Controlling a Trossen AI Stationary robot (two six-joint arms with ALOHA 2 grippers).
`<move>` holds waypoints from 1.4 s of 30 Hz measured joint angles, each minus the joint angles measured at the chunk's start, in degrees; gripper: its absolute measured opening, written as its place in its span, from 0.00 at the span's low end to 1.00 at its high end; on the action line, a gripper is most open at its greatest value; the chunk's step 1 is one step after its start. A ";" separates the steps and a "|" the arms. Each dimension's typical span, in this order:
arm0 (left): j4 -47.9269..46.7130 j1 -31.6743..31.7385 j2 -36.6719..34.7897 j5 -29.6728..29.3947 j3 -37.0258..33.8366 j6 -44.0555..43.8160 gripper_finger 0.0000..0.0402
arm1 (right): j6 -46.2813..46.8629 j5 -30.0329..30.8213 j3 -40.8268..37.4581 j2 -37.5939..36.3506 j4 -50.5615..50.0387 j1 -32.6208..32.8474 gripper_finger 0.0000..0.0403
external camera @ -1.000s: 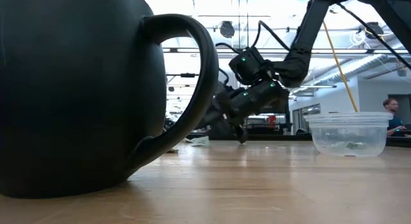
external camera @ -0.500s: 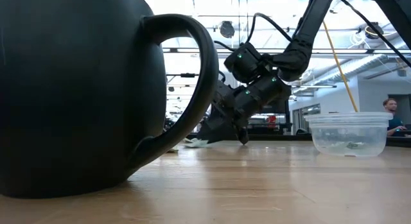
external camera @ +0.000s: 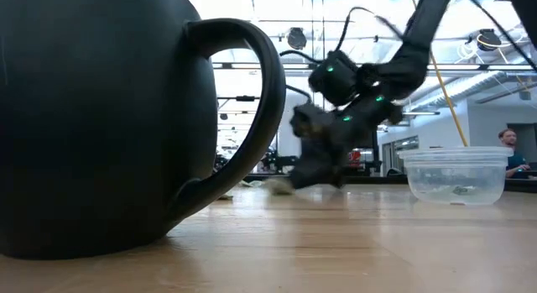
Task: Pick and place Stevia / Truvia into bins
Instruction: Put the white stevia packet into the circular transparent container, then put the white stevia packet into the rectangular transparent container
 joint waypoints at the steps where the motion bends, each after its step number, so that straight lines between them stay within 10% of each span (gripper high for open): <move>1: 0.00 0.00 -0.01 0.00 0.00 0.00 0.10 | -0.31 0.69 -0.59 -1.91 -0.78 0.92 0.00; 13: -0.25 0.01 0.00 -0.02 0.00 0.00 0.10 | -10.00 16.69 -6.58 -35.31 -18.98 17.11 0.00; 19: 0.06 -0.01 -0.02 -0.04 0.02 0.00 0.10 | -9.14 33.99 -8.35 -46.18 -35.06 29.07 0.00; 33: -0.11 0.00 0.00 -0.02 0.02 0.00 0.10 | 0.95 42.29 -16.57 -49.00 -38.37 38.47 0.01; 42: 0.02 -0.01 -0.02 -0.02 0.02 0.00 0.10 | 1.37 42.28 -16.59 -49.06 -38.45 37.83 0.23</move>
